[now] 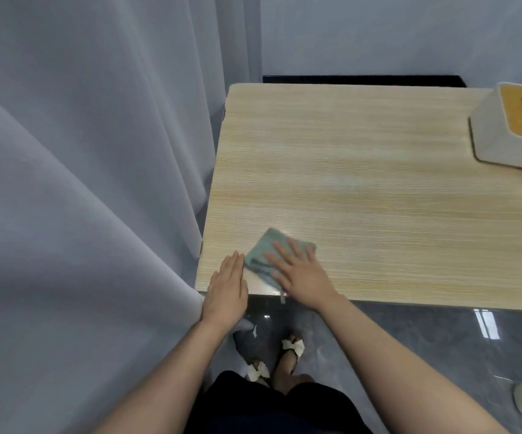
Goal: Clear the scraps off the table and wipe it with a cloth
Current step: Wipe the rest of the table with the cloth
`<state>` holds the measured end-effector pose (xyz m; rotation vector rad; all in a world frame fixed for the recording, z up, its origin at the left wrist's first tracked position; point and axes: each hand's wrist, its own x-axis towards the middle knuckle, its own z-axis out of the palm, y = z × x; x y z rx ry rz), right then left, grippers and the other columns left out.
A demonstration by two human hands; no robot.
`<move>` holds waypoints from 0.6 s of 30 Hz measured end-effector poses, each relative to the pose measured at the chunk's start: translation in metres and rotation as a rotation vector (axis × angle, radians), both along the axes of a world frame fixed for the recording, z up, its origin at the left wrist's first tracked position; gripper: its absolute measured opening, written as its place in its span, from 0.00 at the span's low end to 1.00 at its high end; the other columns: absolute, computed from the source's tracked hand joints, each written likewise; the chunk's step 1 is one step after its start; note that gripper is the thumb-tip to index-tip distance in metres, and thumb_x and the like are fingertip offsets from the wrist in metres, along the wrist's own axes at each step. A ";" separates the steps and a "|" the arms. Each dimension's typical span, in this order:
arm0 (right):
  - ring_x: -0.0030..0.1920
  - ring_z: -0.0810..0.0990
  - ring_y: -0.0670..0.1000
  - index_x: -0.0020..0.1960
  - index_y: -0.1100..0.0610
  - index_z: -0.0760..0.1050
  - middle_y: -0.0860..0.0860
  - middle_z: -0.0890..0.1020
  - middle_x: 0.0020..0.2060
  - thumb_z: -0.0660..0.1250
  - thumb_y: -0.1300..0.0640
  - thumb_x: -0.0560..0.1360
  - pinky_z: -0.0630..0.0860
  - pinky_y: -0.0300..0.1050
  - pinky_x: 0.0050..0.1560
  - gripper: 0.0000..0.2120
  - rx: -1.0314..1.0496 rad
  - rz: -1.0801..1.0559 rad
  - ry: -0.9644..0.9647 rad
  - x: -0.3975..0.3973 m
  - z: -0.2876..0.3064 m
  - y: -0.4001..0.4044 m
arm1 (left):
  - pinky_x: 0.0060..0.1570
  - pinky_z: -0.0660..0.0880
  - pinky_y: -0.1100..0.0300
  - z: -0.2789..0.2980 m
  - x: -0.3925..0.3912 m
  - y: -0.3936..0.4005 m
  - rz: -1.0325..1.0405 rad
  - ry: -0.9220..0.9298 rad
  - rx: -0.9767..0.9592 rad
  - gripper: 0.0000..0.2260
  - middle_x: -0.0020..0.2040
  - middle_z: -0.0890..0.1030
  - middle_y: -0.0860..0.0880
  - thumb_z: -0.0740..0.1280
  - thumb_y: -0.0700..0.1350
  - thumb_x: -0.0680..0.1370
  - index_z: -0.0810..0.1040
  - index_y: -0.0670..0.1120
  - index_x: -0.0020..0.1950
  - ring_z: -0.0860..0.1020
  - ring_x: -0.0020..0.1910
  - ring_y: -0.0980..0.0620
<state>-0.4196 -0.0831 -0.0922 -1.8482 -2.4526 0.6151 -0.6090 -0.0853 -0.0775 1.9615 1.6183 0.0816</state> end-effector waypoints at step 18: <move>0.76 0.42 0.51 0.75 0.43 0.51 0.45 0.50 0.76 0.41 0.40 0.79 0.33 0.49 0.71 0.26 0.023 -0.058 -0.023 0.063 -0.002 0.080 | 0.73 0.43 0.52 0.008 0.034 0.057 0.033 0.202 -0.003 0.23 0.78 0.44 0.54 0.49 0.46 0.83 0.48 0.49 0.78 0.42 0.76 0.54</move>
